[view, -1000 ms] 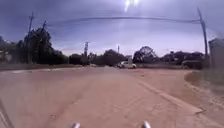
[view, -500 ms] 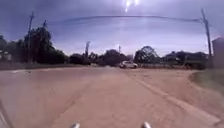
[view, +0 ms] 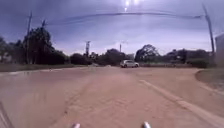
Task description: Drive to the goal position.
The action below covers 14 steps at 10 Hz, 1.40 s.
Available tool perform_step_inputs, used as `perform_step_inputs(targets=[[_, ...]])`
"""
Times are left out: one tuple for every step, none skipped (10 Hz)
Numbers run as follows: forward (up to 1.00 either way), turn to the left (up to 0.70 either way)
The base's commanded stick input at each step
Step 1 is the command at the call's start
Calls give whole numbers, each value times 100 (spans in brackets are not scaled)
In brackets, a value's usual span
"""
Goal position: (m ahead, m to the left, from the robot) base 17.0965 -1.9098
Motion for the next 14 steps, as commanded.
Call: perform_step_inputs(targets=[[70, 0], [70, 0], [70, 0], [70, 0], [70, 0], [70, 0], [70, 0], [70, 0], [70, 0], [70, 0], [70, 0], [70, 0], [70, 0], [70, 0]])
